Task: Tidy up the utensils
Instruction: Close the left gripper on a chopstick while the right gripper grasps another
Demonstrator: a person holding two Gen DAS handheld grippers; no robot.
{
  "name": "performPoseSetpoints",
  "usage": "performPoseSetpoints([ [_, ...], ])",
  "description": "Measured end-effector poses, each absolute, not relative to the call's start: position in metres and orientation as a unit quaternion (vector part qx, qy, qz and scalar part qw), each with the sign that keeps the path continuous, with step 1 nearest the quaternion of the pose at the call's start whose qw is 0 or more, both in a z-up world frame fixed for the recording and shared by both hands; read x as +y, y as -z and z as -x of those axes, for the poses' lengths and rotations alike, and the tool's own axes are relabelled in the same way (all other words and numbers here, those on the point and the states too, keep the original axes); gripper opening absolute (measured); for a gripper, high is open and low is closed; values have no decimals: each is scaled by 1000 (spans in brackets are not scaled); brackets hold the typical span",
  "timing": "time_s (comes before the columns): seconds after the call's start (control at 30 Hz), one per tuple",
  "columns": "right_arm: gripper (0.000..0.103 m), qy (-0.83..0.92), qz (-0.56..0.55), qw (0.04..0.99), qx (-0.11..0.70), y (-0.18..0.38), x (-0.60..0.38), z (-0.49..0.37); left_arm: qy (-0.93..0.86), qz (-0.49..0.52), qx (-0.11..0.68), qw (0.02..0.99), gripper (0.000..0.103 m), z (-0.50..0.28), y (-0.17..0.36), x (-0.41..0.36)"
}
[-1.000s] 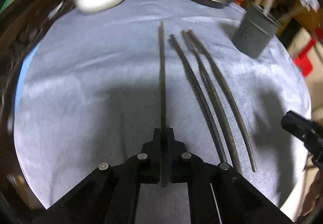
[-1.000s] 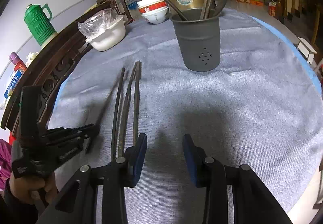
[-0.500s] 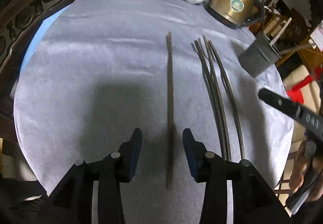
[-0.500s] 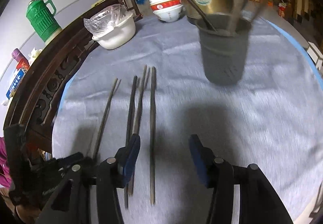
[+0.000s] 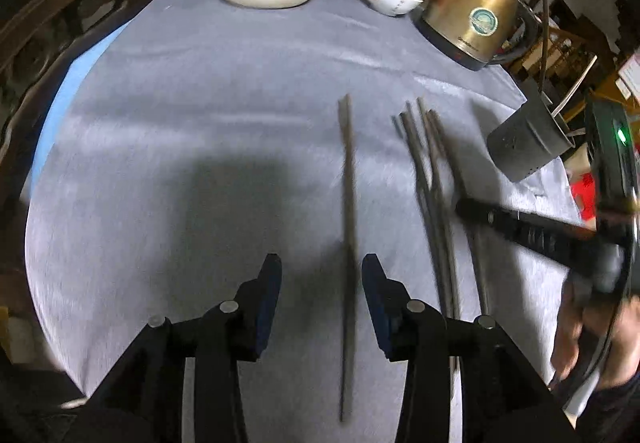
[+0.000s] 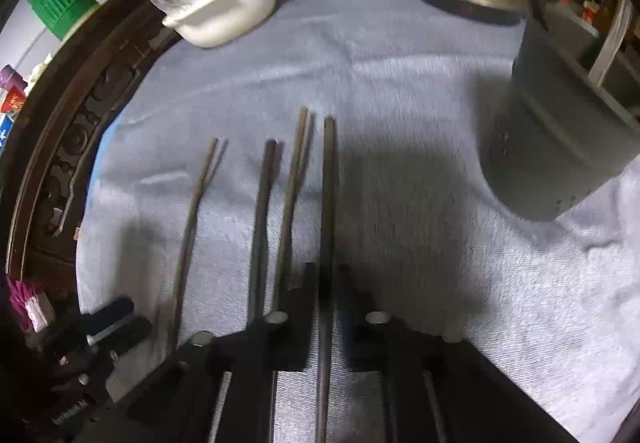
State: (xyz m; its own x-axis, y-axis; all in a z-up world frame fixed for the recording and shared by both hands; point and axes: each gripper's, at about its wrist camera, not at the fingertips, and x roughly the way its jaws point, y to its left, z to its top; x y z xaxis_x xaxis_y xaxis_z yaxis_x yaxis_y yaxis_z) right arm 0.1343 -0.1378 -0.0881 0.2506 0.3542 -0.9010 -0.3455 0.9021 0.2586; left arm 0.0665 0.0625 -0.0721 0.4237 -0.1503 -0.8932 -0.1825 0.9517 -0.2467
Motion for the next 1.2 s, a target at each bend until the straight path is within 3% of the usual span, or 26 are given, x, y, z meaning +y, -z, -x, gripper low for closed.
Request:
performPoseSetpoints([
  [0.3,9,-211,-33,782,586,90,-171,-120,-25,125,573,810,40,-131,85,47],
  [0.37,9,-216,-35,778,589,88,-172,-124,-23,103,584,805,12,-132,85,43],
  [0.4,9,-220,-34,775,591,88,-172,-126,-18,107,591,800,5,-132,87,43],
  [0.63,9,-215,-27,783,583,78,-164,-143,-2,143,595,791,5,-104,86,59],
  [0.67,9,-214,-24,783,584,80,-160,-150,2,148,595,790,8,-104,85,61],
  [0.73,9,-207,-15,778,593,84,-153,-157,7,158,597,787,26,-109,83,64],
  [0.8,10,-204,-2,774,599,85,-148,-164,-5,151,595,789,31,-118,80,65],
  [0.97,8,-203,2,763,614,87,-143,-175,-8,123,611,782,30,-137,82,58],
  [1.03,8,-206,4,755,623,87,-141,-181,-7,113,618,778,14,-141,83,56],
  [1.2,9,-207,-3,728,653,88,-145,-199,-5,129,635,762,12,-154,84,62],
])
